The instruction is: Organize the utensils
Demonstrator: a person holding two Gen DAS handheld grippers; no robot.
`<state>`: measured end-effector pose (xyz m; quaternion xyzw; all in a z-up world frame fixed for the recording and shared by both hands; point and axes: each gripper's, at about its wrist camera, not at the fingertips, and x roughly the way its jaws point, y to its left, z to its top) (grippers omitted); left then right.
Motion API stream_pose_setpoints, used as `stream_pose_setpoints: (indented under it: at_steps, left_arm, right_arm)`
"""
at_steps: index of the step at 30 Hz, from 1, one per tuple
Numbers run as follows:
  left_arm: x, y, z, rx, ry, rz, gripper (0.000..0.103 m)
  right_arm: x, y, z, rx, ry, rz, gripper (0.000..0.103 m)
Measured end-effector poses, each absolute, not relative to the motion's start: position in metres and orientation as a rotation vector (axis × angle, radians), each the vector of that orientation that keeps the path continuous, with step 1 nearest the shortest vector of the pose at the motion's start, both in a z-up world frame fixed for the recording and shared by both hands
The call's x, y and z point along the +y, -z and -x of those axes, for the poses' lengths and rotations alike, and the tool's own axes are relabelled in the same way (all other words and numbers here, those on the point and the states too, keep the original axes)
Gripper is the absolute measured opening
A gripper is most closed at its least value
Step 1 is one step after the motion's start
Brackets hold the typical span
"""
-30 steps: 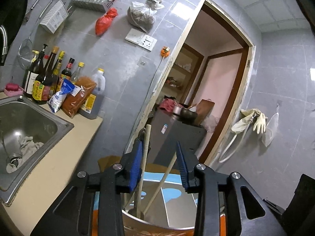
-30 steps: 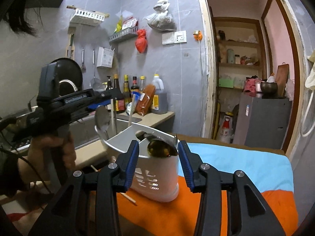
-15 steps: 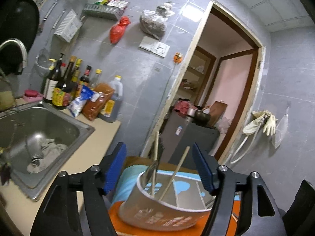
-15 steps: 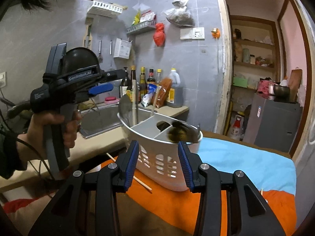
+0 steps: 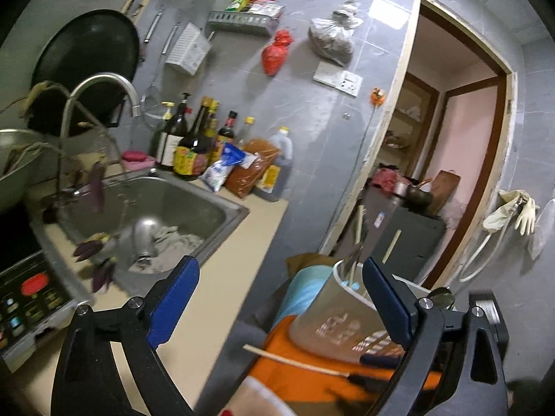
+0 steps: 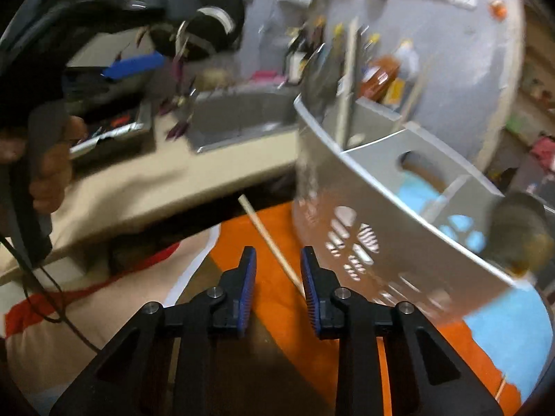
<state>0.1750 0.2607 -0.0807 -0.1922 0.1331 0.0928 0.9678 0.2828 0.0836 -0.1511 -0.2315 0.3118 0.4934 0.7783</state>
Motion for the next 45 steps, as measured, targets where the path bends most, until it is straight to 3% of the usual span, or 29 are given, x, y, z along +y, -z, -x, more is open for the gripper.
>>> stream_pose_setpoints:
  at_steps: [5, 11, 15, 20, 26, 33, 40, 45]
  left_arm:
    - [0.265, 0.085, -0.155, 0.273, -0.242, 0.418, 0.092]
    - [0.264, 0.09, -0.142, 0.291, -0.27, 0.424, 0.092]
    - [0.261, 0.089, -0.139, 0.296, -0.27, 0.424, 0.092]
    - [0.257, 0.082, -0.138, 0.283, -0.261, 0.423, 0.092]
    - [0.254, 0.075, -0.136, 0.255, -0.254, 0.425, 0.092]
    - [0.248, 0.068, -0.143, 0.239, -0.235, 0.427, 0.092]
    - [0.236, 0.075, -0.163, 0.262, -0.187, 0.409, 0.092]
    - [0.231, 0.086, -0.174, 0.27, -0.16, 0.397, 0.092]
  right_arm:
    - [0.111, 0.157, -0.282, 0.737, -1.108, 0.713, 0.023]
    - [0.145, 0.196, -0.27, 0.677, -1.004, 0.985, 0.019]
    - [0.147, 0.2, -0.281, 0.749, -0.993, 0.934, 0.016]
    - [0.137, 0.198, -0.284, 0.788, -1.004, 0.874, 0.003]
    - [0.086, 0.145, -0.251, 0.573, -1.064, 0.663, 0.002]
    - [0.015, 0.076, -0.25, 0.234, -0.996, 0.132, 0.002]
    - [-0.012, 0.073, -0.305, 0.087, -0.827, -0.255, 0.003]
    - [0.0, 0.088, -0.308, 0.046, -0.765, -0.183, 0.003]
